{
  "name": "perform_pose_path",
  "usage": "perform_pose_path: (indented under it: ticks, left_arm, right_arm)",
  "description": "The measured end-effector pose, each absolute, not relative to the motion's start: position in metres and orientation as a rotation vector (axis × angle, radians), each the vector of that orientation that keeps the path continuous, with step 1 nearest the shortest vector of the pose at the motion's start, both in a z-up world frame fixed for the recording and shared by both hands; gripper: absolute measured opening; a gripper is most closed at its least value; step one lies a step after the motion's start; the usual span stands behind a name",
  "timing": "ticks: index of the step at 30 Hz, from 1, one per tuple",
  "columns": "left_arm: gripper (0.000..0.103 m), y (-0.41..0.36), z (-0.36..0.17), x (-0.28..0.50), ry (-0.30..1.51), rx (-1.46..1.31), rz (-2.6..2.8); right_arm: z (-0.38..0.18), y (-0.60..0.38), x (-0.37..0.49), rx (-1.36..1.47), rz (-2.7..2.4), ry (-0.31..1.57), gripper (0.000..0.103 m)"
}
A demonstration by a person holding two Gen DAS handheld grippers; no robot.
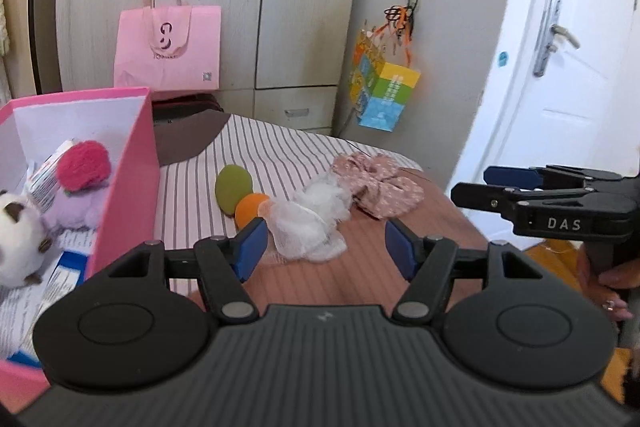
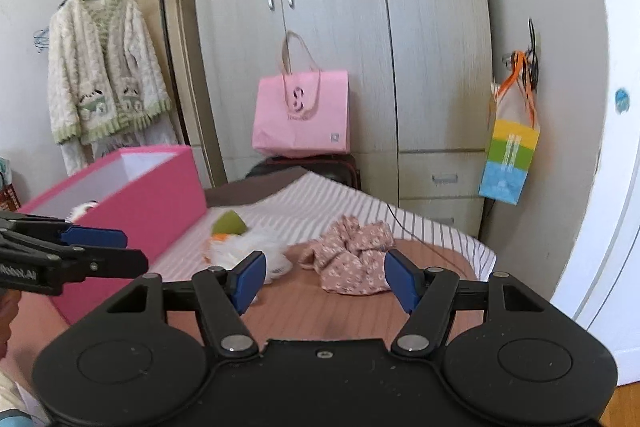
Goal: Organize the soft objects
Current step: 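Move the right gripper to the pink floral cloth while the left gripper moves to the white mesh puff, then close the right gripper on the floral cloth while the left gripper closes on the mesh puff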
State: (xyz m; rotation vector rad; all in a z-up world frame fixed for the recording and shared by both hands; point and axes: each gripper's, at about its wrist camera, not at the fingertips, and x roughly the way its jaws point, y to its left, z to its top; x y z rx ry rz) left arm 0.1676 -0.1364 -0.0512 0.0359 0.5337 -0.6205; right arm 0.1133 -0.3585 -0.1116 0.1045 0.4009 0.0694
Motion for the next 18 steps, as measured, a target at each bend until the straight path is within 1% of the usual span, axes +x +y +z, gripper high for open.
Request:
perform_pose_path:
  ticks: [5, 8, 12, 16, 18]
  left_arm:
    - [0.064, -0.163, -0.062, 0.192, 0.495, 0.041, -0.612]
    - [0.064, -0.183, -0.070, 0.208, 0.514, 0.093, -0.581]
    - [0.063, -0.201, -0.082, 0.217, 0.475, 0.158, -0.530]
    - [0.062, -0.211, -0.086, 0.216, 0.436, 0.214, -0.543]
    - [0.062, -0.215, -0.090, 0.219, 0.457, 0.234, -0.546]
  right_arm:
    - [-0.120, -0.365, 0.145, 0.070, 0.071, 0.433, 0.071]
    - [-0.122, -0.365, 0.162, 0.019, 0.069, 0.425, 0.071]
    - [-0.124, -0.367, 0.188, -0.023, 0.046, 0.434, 0.071]
    - [-0.124, -0.378, 0.212, 0.060, 0.091, 0.466, 0.071]
    - [-0.127, -0.384, 0.223, 0.128, 0.111, 0.484, 0.071]
